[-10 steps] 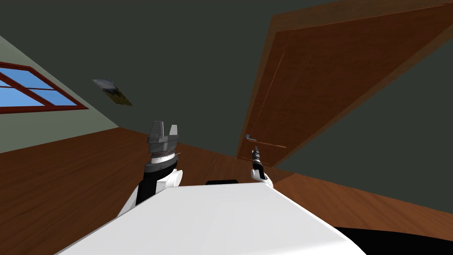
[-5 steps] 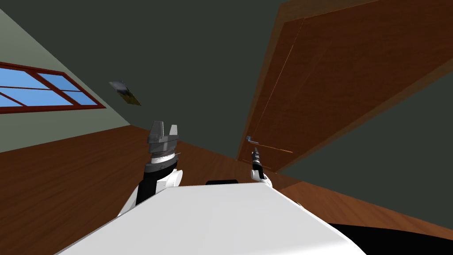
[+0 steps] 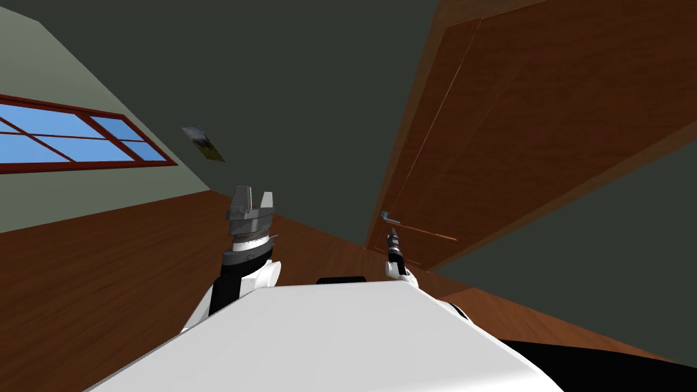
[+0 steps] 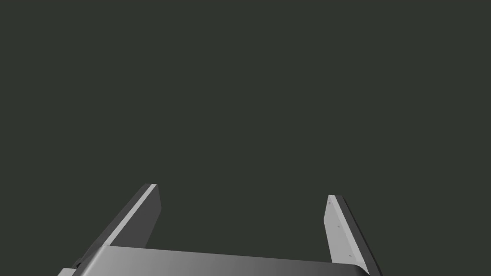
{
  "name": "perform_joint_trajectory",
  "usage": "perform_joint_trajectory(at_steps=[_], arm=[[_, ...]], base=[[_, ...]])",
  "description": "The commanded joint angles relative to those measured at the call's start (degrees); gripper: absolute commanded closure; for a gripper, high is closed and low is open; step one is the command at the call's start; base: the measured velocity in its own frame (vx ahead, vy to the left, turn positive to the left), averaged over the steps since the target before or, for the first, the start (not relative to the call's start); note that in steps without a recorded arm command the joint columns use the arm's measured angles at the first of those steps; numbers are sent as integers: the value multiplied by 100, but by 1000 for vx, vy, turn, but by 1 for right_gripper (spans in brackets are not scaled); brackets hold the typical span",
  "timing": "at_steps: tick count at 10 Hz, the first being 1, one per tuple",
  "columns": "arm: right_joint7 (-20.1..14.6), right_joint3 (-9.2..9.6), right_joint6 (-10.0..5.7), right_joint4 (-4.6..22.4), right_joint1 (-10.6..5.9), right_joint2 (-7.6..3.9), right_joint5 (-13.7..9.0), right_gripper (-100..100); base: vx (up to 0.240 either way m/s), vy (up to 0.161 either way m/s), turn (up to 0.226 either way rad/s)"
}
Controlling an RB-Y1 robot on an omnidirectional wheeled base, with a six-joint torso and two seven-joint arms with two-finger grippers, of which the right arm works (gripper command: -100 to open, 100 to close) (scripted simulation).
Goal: Pull the door open
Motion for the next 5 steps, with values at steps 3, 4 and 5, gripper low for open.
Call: perform_joint_trajectory(at_steps=[3, 4, 5], arm=[[5, -24, -24, 178, -66, -14, -11, -100], [-50, -48, -52, 210, -33, -76, -30, -100], [-66, -55, -58, 216, -22, -95, -36, -100]], base=[[29, -43, 44], [105, -28, 73], [175, -46, 68]])
